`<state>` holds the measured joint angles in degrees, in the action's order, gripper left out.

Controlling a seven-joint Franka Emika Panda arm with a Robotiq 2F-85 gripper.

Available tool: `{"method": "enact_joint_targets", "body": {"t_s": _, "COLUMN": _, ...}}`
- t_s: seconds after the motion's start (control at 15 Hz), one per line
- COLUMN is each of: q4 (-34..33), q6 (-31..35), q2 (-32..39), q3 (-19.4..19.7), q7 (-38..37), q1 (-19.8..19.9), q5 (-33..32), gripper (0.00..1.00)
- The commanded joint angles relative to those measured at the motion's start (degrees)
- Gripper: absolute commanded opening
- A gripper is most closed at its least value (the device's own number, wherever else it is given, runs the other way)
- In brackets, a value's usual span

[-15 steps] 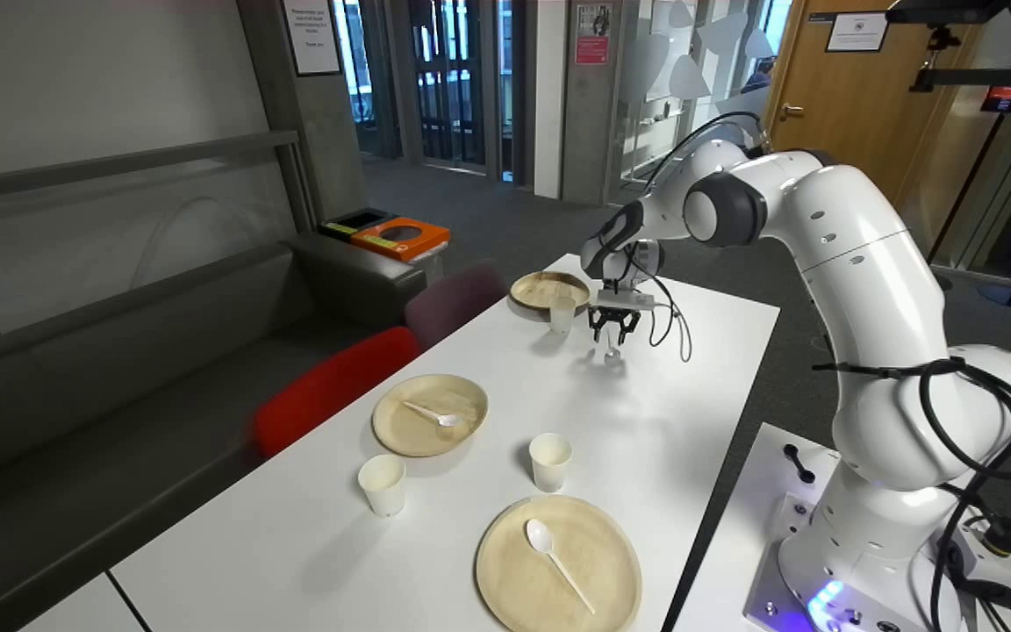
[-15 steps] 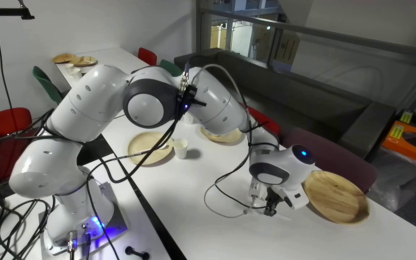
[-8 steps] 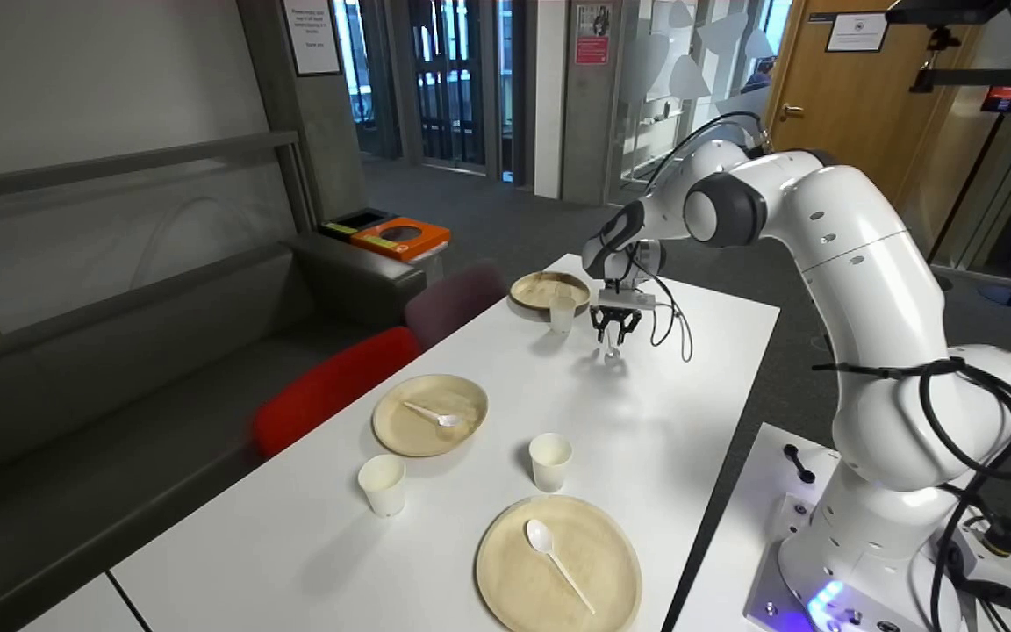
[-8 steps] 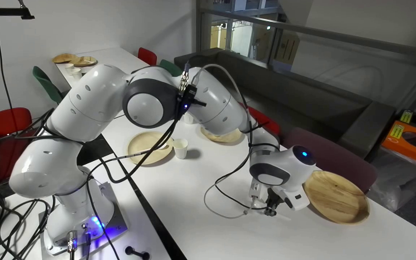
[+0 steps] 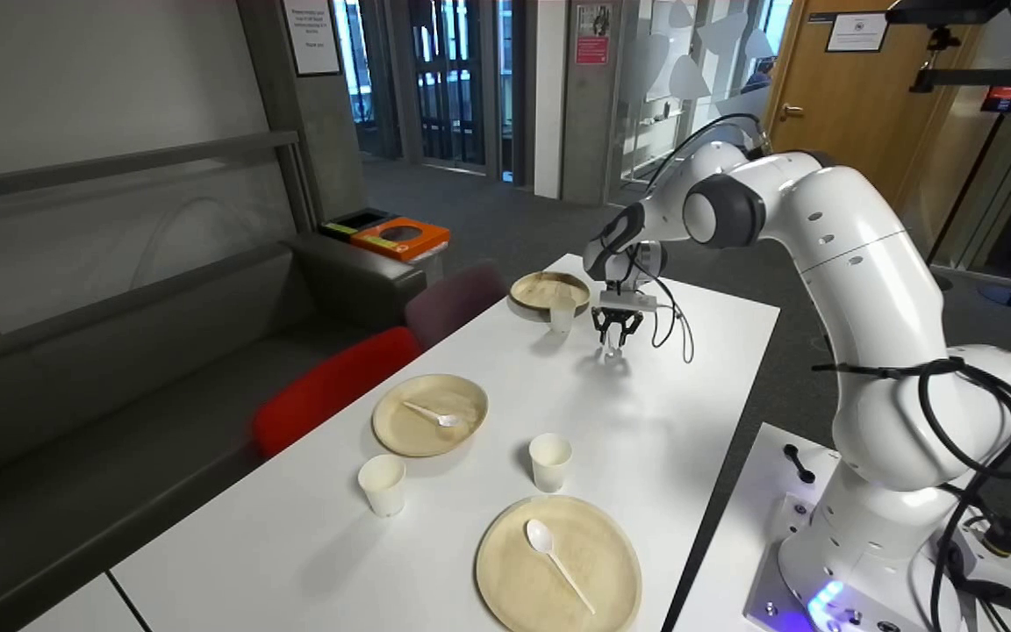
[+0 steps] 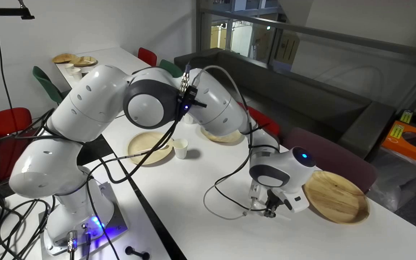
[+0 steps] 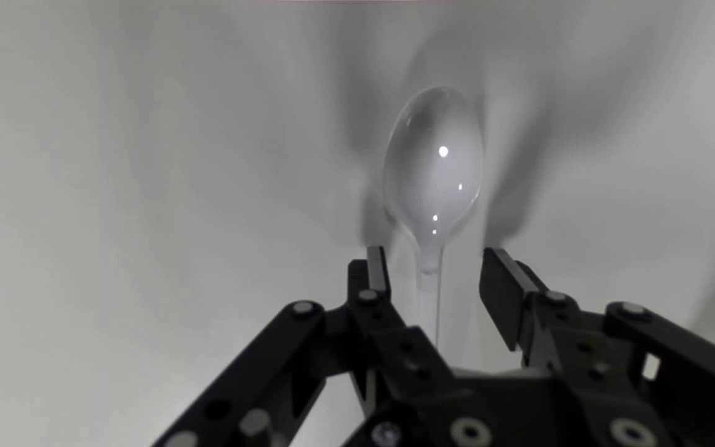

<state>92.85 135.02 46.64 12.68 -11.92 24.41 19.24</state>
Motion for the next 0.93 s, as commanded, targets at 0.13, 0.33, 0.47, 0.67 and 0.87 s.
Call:
{"method": "enact_joint_targets", "body": {"t_s": 0.13, "q4": -0.47, "q6": 0.41, "q2": 0.47, "q3": 0.67, "q7": -1.25, "q1": -0.12, "q5": -0.62, "gripper": 0.45}}
{"method": "enact_joint_targets", "body": {"t_s": 0.33, "q4": -0.47, "q6": 0.45, "q2": 0.43, "q3": 0.77, "q7": -1.12, "q1": -0.08, "q5": -0.64, "gripper": 0.26}}
{"method": "enact_joint_targets", "body": {"t_s": 0.47, "q4": -0.53, "q6": 0.43, "q2": 0.41, "q3": 0.86, "q7": -1.18, "q1": -0.09, "q5": -0.65, "gripper": 0.15}}
{"method": "enact_joint_targets", "body": {"t_s": 0.67, "q4": -0.48, "q6": 0.42, "q2": 0.31, "q3": 0.88, "q7": -1.08, "q1": 0.0, "q5": -0.62, "gripper": 0.15}}
{"method": "enact_joint_targets", "body": {"t_s": 0.87, "q4": -0.13, "q6": 0.71, "q2": 0.05, "q3": 0.83, "q7": -1.03, "q1": 0.02, "q5": -0.44, "gripper": 0.16}}
